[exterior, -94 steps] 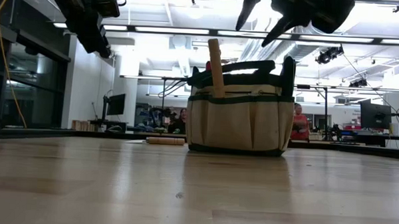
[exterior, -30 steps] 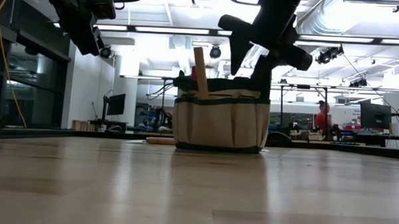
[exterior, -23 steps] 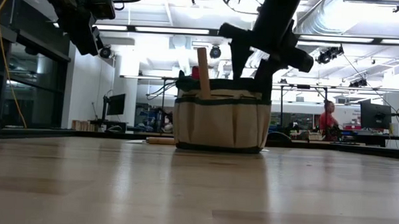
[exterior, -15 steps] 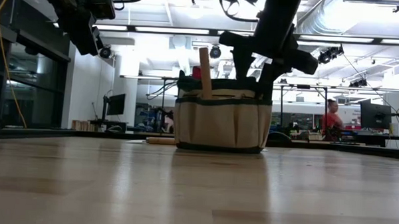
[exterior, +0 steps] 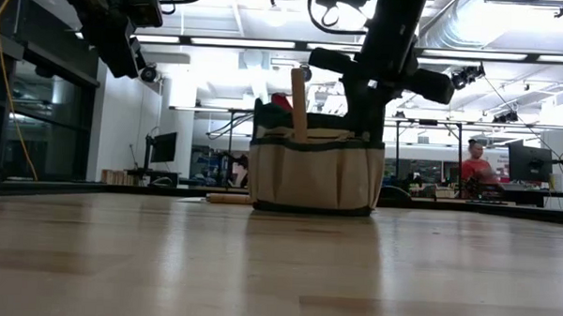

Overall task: Pick & Place Garden tools in Gardening bag
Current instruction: Adjust the brown gardening bag

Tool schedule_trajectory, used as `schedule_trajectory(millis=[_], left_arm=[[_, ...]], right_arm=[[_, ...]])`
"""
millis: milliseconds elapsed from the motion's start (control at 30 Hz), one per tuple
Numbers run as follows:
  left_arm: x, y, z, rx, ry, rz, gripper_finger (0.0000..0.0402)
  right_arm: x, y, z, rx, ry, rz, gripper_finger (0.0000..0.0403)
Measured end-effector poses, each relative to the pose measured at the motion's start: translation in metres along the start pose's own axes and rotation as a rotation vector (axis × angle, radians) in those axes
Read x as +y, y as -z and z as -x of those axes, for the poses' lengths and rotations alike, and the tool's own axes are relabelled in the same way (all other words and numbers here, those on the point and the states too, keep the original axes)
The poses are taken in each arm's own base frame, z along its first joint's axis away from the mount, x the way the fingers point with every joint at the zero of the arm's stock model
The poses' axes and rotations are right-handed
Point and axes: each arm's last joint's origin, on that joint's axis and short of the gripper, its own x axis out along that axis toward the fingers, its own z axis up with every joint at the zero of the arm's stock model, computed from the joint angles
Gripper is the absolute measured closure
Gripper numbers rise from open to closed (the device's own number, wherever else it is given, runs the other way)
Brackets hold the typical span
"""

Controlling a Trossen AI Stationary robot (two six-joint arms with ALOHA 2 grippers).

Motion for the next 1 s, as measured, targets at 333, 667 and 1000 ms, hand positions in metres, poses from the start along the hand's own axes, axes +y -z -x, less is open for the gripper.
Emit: schedule_trajectory(millis=[333,667,1000], left_arm=[[0.000,0.000,0.000,-0.001,0.005,0.000,0.0402],[-0.001,0.000,0.000,-0.004,0.028,0.008,0.0402],[-0.002,0.000,0.000,-0.012,0.085,0.010,0.0402]], right_arm=[[0.001,0.000,-0.002,0.151,0.089,0.230,0.0397],[0.000,0.001,-0.002,0.452,0.146,0.659,0.0398],[0.001,-0.030,0.017,0.653,0.114,1.028,0.0399]])
